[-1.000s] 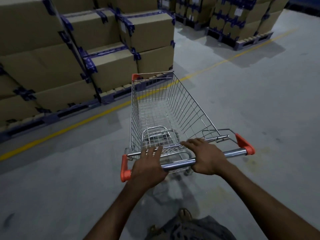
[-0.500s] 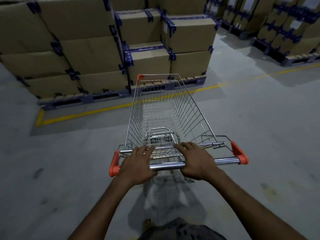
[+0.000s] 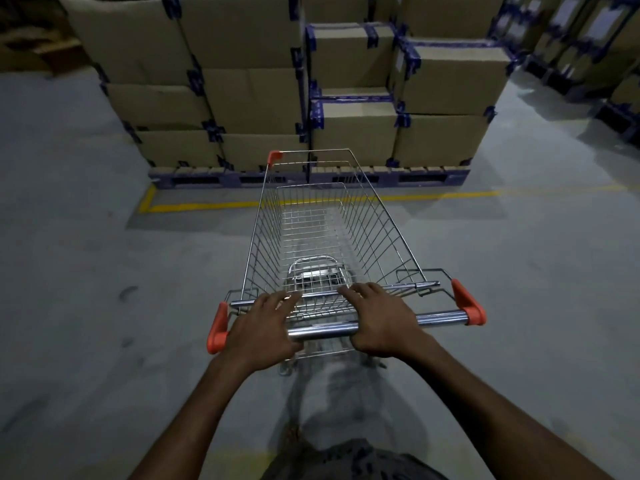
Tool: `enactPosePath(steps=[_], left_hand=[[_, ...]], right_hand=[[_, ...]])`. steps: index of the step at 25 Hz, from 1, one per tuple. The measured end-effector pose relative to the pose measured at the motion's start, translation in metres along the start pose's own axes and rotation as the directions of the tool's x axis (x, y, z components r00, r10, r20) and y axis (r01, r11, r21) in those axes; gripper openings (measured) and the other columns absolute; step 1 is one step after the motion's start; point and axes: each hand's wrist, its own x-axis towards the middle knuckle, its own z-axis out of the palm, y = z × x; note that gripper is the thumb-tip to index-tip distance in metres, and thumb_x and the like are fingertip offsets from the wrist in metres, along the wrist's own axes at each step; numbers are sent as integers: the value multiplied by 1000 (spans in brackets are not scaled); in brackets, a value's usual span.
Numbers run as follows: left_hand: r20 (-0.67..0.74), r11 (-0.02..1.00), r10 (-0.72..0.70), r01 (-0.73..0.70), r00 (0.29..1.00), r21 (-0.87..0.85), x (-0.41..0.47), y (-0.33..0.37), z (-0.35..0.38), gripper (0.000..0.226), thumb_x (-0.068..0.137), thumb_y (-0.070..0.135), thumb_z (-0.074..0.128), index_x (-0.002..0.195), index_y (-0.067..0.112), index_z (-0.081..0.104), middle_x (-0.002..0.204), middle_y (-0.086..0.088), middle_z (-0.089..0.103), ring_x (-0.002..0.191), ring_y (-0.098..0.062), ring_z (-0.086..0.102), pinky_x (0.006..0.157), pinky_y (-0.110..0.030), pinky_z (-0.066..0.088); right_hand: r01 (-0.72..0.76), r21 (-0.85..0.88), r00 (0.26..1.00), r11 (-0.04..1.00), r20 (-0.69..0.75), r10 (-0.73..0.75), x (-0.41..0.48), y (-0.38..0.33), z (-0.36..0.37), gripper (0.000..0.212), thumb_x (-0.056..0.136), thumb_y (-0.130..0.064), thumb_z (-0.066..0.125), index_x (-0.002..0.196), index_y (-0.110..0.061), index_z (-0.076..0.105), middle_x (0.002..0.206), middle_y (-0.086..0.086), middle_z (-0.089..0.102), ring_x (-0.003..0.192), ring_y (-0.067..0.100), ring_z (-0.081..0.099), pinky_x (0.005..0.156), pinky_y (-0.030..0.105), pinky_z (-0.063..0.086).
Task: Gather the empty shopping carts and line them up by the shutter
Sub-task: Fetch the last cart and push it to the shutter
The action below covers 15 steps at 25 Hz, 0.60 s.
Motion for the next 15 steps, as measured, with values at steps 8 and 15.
enactPosePath(steps=[8, 15], left_hand=[[-28, 991, -128, 127, 991, -33, -49, -30, 1, 96, 80, 72, 64, 159, 46, 16, 164, 14, 24, 151, -16, 21, 108, -45, 41], [-39, 972, -231, 229, 972, -50, -97, -77, -2, 97, 77, 78, 61, 158, 47, 18, 163, 18, 25, 151, -15, 24, 109, -49, 41]], right_hand=[[133, 16, 990, 991, 49, -134, 11, -41, 7, 96, 72, -40, 64, 160, -29, 24, 161, 2, 36, 148, 25, 29, 109, 44, 44], [256, 26, 965, 966, 50, -257, 25, -99, 22, 96, 69, -41, 62, 157, -26, 29, 156, 3, 41, 142, 28, 35, 106, 45, 48]])
